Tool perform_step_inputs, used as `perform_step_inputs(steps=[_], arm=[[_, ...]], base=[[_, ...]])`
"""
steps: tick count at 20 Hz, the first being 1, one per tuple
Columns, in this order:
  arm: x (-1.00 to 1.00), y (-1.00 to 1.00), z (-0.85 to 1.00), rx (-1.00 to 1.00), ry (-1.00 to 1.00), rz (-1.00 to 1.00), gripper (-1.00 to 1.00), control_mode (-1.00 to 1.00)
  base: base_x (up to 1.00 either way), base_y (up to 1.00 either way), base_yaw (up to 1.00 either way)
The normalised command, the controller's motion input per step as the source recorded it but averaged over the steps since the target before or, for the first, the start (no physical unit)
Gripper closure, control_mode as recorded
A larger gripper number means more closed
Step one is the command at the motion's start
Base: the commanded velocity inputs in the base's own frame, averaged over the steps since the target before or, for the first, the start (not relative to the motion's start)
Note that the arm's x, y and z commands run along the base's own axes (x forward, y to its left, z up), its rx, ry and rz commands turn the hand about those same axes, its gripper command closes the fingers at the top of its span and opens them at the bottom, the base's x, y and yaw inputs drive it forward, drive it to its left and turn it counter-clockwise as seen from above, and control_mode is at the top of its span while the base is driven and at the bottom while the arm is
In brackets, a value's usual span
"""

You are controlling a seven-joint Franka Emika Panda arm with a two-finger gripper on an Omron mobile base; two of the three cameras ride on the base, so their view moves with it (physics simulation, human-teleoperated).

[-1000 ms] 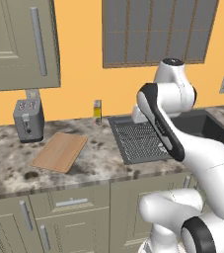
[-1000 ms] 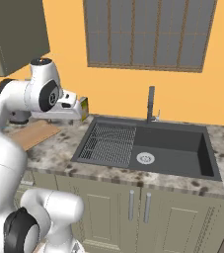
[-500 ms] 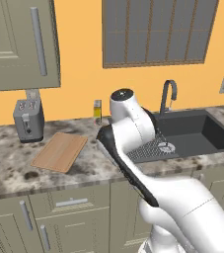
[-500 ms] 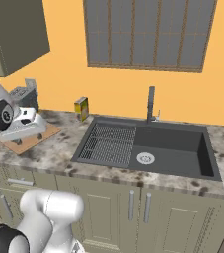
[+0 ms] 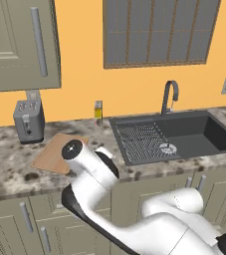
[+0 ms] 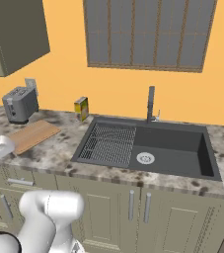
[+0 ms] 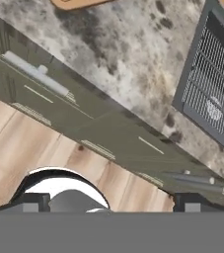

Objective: Open the drawer on the left and place the cutting tools on the cutting board.

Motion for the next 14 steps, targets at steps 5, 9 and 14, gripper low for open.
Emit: perform_step_inputs(steps=[5, 9, 14], arm=[[0.0, 0.5, -0.51, -0.11, 0.06, 0.1, -1.0, -1.0], [0.0, 0.54, -0.71, -0.28, 0.09, 0.15, -1.0, -1.0], [0.0, 0.7, -0.85, -0.32, 0.0, 0.16, -1.0, -1.0]], base=[[0.0, 0.0, 0.0], [0.0, 0.0, 0.0], [0.0, 0.0, 0.0]])
